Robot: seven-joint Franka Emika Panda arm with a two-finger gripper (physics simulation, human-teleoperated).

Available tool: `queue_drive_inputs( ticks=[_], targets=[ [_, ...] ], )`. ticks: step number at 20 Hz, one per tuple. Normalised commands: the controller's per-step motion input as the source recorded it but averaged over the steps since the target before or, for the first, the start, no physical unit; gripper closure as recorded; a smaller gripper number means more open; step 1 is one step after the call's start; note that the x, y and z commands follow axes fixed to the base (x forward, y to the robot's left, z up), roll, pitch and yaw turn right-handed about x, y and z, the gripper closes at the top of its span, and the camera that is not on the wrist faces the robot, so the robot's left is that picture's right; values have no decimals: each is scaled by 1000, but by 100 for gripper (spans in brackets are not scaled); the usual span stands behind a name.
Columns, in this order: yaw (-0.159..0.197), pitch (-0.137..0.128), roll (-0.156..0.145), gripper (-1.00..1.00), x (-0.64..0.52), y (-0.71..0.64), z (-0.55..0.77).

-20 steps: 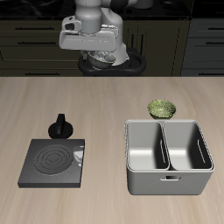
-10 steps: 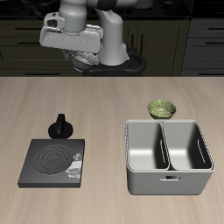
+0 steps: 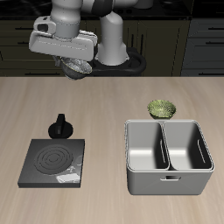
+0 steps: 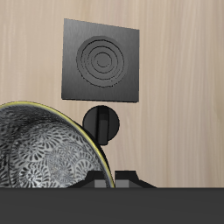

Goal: Place the black bowl on the flat stove and turn on the flat stove

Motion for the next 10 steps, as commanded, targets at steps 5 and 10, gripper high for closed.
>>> queue_drive_inputs(
  ticks=[5, 10],
  targets=[
    [-15, -16, -3, 100, 370, -105, 85],
    [-14, 18, -19, 100, 457, -165, 55]
  ],
)
